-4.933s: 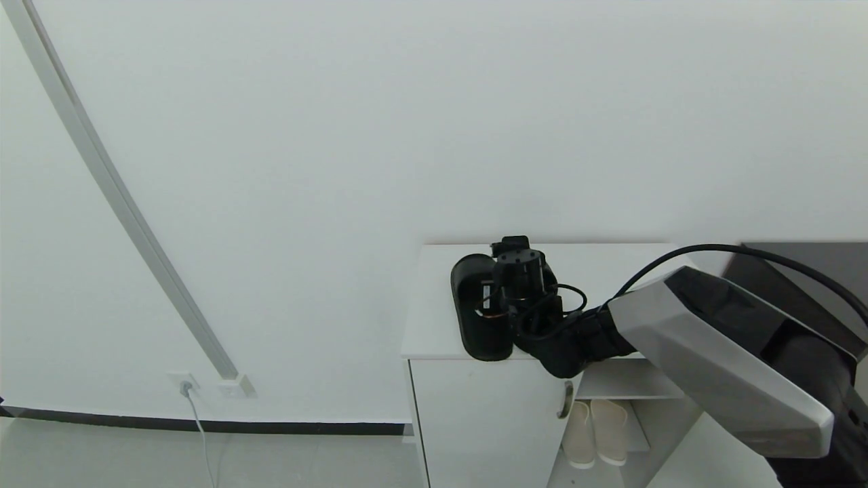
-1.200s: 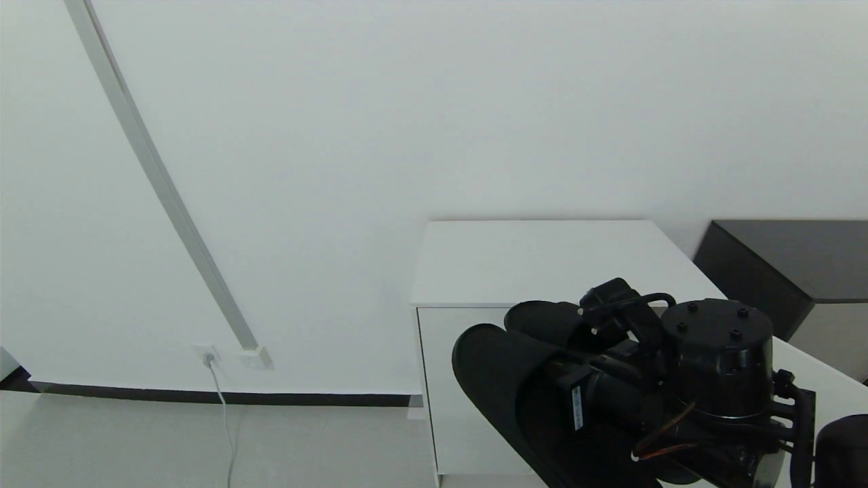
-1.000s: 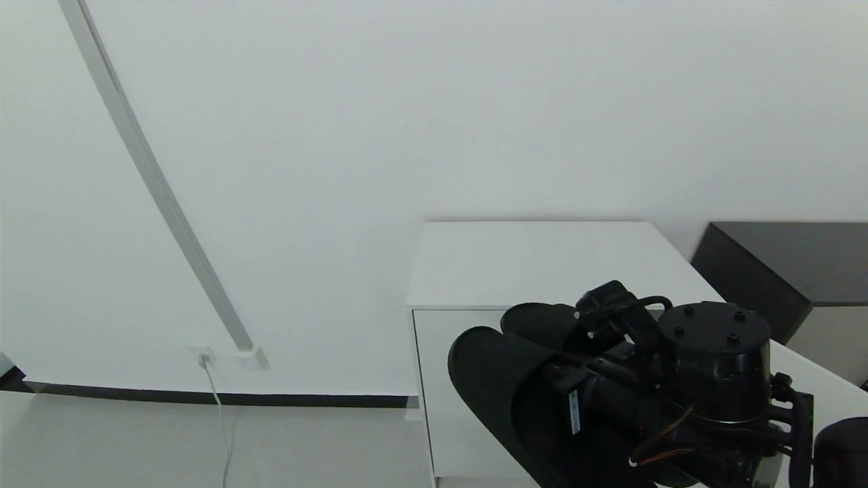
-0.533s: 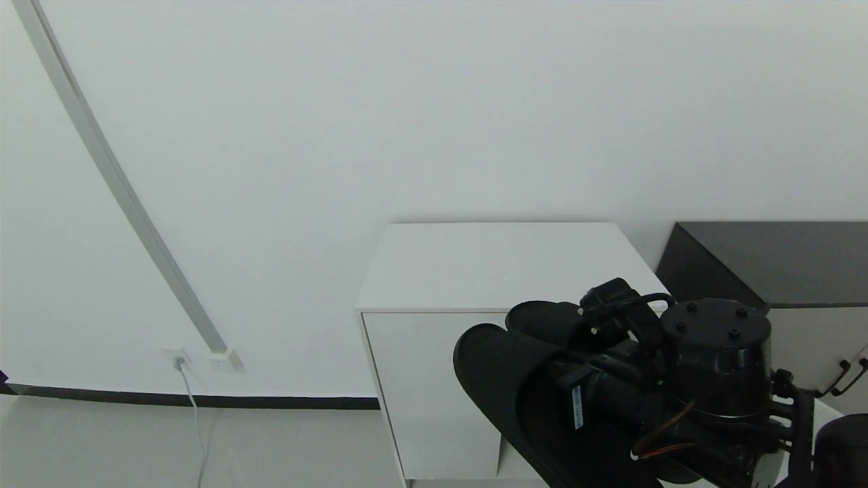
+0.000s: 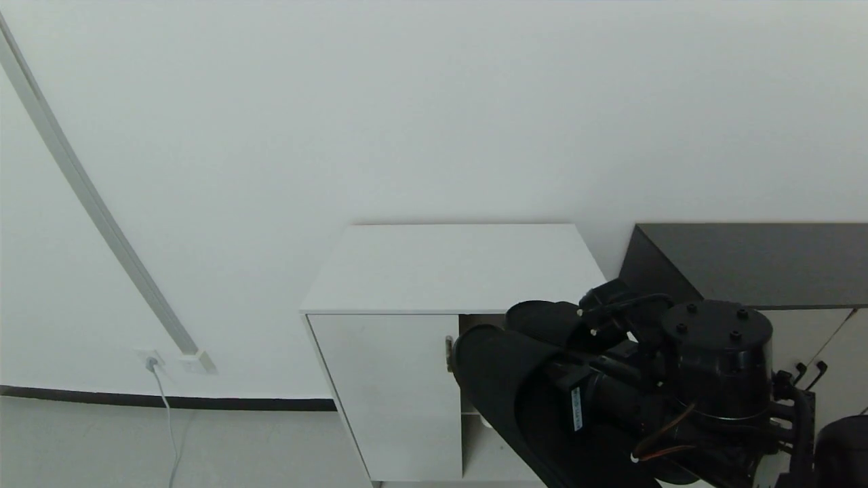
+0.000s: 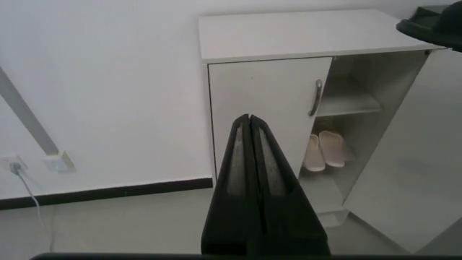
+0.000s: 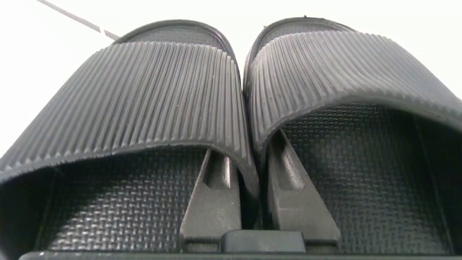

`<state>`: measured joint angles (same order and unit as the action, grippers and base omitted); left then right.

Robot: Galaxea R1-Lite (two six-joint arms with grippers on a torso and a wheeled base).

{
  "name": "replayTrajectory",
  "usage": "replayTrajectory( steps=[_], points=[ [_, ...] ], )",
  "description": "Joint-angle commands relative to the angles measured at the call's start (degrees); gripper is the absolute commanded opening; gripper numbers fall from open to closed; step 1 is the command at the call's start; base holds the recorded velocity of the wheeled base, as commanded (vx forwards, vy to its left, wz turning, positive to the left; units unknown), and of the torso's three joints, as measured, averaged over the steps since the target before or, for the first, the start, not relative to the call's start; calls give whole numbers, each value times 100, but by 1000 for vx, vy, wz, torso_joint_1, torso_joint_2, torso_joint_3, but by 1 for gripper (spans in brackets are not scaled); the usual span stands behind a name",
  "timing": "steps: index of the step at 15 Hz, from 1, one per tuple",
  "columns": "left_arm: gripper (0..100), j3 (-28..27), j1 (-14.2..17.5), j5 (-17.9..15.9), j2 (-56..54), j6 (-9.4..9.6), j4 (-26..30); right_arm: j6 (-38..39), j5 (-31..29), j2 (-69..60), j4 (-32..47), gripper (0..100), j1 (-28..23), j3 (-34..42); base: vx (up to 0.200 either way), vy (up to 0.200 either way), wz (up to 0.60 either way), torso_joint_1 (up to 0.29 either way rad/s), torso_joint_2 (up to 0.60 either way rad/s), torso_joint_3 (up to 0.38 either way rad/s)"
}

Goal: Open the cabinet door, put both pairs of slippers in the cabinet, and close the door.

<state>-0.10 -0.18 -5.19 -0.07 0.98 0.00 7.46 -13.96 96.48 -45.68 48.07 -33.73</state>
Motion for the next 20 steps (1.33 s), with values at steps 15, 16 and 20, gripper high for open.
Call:
replayTrajectory(
  steps=[15, 16, 20],
  points=[
    [0, 1, 1, 10, 7, -18, 0, 1, 7, 135, -416, 0, -43, 174, 0, 0, 0, 0, 0, 0],
    [0, 1, 1, 10, 7, -18, 0, 1, 7, 143, -433, 0, -43, 183, 0, 0, 0, 0, 0, 0],
    [0, 1, 1, 10, 7, -18, 0, 1, -2, 170, -442, 0, -43, 209, 0, 0, 0, 0, 0, 0]
  ],
)
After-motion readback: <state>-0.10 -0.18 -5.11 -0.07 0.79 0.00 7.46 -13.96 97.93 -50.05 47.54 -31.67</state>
